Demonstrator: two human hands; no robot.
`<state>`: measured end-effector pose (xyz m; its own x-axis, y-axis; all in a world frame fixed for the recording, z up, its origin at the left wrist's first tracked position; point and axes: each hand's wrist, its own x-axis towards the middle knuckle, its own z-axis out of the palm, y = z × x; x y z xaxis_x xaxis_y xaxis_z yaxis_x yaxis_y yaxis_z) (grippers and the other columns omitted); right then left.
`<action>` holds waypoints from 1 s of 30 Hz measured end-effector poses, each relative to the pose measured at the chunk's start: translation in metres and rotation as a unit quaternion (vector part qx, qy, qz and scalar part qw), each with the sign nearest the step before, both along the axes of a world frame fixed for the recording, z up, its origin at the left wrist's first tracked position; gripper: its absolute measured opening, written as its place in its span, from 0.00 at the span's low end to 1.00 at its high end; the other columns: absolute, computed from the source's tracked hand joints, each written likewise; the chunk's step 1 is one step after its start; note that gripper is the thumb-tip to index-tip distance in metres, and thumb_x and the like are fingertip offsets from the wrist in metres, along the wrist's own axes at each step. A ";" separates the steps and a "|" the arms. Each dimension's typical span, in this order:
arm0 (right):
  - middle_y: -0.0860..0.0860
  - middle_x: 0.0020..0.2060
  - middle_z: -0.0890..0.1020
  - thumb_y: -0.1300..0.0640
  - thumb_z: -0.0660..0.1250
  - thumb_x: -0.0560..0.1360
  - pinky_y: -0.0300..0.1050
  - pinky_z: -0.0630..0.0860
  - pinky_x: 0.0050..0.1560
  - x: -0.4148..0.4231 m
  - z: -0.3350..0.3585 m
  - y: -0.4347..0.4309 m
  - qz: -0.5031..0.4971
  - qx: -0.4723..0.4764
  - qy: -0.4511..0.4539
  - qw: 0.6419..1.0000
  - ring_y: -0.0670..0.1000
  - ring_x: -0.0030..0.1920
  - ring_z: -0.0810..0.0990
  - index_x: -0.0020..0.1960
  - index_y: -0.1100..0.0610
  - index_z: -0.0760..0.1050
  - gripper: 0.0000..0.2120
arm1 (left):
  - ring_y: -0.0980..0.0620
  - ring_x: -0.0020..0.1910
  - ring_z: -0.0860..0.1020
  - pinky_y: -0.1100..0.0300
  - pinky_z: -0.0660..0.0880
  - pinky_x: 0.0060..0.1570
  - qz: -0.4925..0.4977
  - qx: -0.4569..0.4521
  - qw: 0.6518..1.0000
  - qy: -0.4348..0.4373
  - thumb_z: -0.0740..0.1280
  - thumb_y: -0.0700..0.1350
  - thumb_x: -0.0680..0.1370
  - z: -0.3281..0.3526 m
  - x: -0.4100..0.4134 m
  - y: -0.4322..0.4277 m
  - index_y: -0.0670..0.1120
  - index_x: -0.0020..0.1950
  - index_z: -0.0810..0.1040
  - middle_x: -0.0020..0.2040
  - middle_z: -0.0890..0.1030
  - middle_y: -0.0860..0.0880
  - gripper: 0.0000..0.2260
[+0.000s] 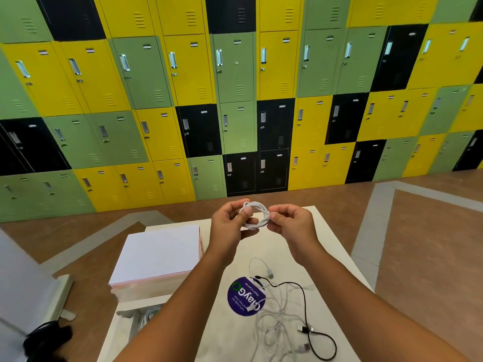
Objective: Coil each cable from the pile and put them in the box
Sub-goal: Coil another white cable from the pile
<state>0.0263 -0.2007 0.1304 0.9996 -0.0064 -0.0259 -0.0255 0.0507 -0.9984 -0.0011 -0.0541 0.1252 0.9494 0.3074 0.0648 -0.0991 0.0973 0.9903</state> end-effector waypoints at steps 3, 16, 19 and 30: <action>0.57 0.47 0.86 0.65 0.70 0.77 0.50 0.84 0.50 -0.001 -0.003 -0.001 0.015 0.035 0.029 0.999 0.57 0.48 0.86 0.54 0.60 0.81 0.07 | 0.46 0.48 0.86 0.50 0.84 0.44 0.000 -0.012 1.000 0.015 0.67 0.41 0.81 -0.002 -0.002 0.002 0.45 0.61 0.80 0.51 0.86 0.44 0.10; 0.57 0.46 0.86 0.66 0.68 0.78 0.46 0.83 0.48 -0.009 0.002 0.024 0.049 0.041 0.015 0.998 0.57 0.47 0.85 0.53 0.60 0.83 0.06 | 0.46 0.45 0.85 0.57 0.81 0.41 0.047 0.031 0.998 0.034 0.68 0.43 0.81 -0.003 -0.022 0.036 0.43 0.56 0.83 0.45 0.86 0.45 0.07; 0.57 0.44 0.86 0.65 0.70 0.77 0.45 0.82 0.46 -0.014 0.003 0.036 0.082 0.033 -0.005 0.996 0.55 0.45 0.85 0.50 0.59 0.83 0.05 | 0.47 0.44 0.86 0.56 0.83 0.39 0.100 0.034 0.994 0.016 0.72 0.42 0.78 -0.005 -0.032 0.046 0.44 0.58 0.82 0.48 0.86 0.45 0.09; 0.59 0.43 0.86 0.66 0.73 0.75 0.47 0.83 0.47 -0.046 -0.005 0.115 0.187 0.023 -0.015 0.982 0.54 0.42 0.84 0.47 0.59 0.84 0.04 | 0.47 0.41 0.84 0.57 0.80 0.35 0.150 0.034 0.987 0.040 0.72 0.38 0.77 -0.010 -0.094 0.126 0.43 0.51 0.83 0.44 0.86 0.43 0.04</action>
<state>-0.0199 -0.0854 0.1249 0.9320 0.3623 0.0127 -0.0208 0.0882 -0.9959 -0.0948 0.0722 0.1147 0.8187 0.5737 0.0241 -0.0347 0.0075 0.9994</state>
